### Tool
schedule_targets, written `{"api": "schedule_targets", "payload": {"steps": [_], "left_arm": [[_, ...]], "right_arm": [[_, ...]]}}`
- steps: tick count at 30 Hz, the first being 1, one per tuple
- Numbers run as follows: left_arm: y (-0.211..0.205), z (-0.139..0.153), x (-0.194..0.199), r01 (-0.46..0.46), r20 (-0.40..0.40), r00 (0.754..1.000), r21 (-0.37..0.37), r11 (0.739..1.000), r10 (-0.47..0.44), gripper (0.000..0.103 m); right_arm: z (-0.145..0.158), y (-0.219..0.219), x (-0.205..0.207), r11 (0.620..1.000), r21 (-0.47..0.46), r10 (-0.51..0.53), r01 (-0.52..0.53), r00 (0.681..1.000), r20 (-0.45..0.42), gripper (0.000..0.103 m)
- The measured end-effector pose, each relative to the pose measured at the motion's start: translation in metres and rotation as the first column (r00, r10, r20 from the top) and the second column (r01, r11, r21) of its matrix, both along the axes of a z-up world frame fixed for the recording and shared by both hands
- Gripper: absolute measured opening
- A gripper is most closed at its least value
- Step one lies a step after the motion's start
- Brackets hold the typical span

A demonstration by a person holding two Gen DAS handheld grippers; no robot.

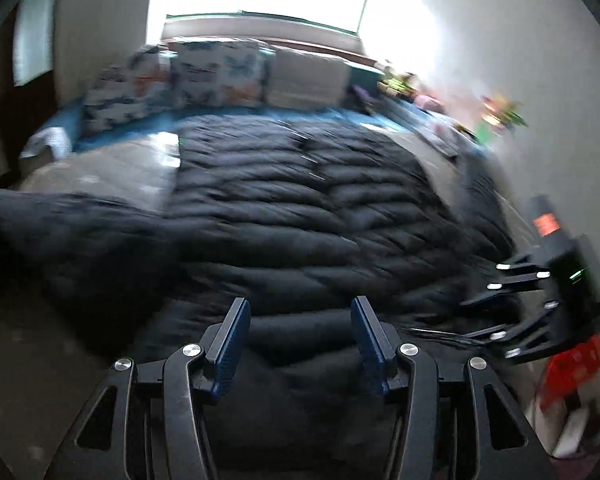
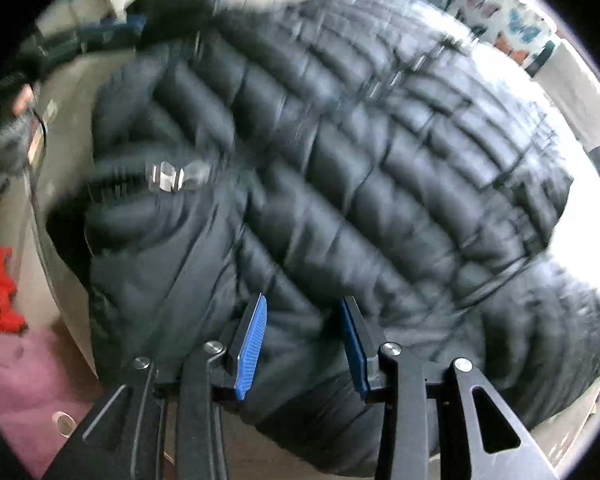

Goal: Fold large clothes

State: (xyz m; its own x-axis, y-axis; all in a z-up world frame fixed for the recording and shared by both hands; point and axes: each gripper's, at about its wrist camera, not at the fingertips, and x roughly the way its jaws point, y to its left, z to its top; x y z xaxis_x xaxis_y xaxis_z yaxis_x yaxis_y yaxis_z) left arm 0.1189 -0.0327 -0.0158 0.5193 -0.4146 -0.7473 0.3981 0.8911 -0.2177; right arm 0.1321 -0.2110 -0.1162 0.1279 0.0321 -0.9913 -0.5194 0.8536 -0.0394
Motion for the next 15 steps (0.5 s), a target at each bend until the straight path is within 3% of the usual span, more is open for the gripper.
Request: {"api": "schedule_targets", "payload": {"steps": [3,6,9,10,15], "left_arm": [[-0.032,-0.018,-0.011,0.09,-0.026,0.996,-0.001,0.996,-0.09,0.055],[-0.058,-0.033,-0.024,0.176,-0.04,0.984,0.009,0.984,-0.176,0.053],[-0.064,-0.051,-0.029,0.208,-0.074,0.976,0.006,0.978,-0.207,0.045],[-0.067,-0.059,-0.027,0.217,-0.103,0.971,-0.012,0.976,-0.217,0.043],[-0.07,-0.076,-0.032,0.263,-0.161,0.951,-0.027,0.964,-0.264,0.035]], "right_arm": [[0.013,0.002,-0.01,1.0,-0.009,0.014,-0.013,0.998,0.057,0.042],[0.028,-0.004,-0.021,0.998,0.07,-0.016,0.009,0.994,0.109,0.042],[0.003,-0.012,-0.034,0.998,0.051,-0.044,0.039,0.995,0.093,0.045],[0.001,-0.014,-0.038,0.997,0.068,-0.042,0.033,0.991,0.13,0.045],[0.032,-0.026,-0.055,0.99,0.127,-0.081,0.057,0.978,0.193,0.045]]}}
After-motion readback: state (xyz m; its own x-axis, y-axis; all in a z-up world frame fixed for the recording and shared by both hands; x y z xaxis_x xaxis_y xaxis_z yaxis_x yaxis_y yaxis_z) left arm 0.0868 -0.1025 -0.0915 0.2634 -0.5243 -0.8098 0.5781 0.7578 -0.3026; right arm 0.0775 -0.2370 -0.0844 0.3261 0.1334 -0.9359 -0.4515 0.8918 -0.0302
